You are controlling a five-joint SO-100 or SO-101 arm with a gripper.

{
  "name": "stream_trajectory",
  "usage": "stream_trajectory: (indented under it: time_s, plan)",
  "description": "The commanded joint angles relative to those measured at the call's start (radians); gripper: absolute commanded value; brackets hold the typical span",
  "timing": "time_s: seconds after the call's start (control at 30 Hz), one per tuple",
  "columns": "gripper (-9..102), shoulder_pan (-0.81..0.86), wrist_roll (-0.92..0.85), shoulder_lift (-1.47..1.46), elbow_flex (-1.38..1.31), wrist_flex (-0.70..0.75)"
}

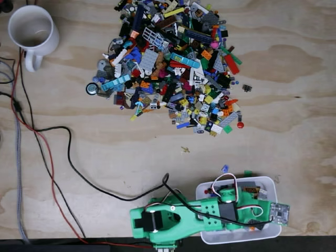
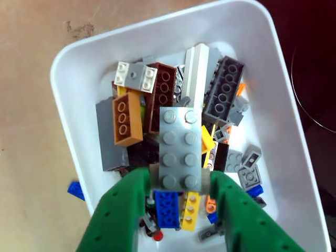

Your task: Find the closest Lego and put it in the bin.

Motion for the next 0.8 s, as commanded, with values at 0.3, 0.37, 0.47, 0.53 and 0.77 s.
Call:
stream_trajectory:
  time_s: [0.3, 0.37, 0.47, 0.53, 0.77]
  plan:
    - [23, -0.186, 0.011, 0.046, -0.089, -0.098]
    - [22, -0.344, 0.011, 0.066, -0.092, -0.176]
    - [22, -0.552, 0.011, 0.074, -0.077, -0.239]
    - [22, -0.687, 0.000, 0.075, -0.067, -0.236]
    - [21, -1.054, 0.028, 0.069, 0.017, -0.291]
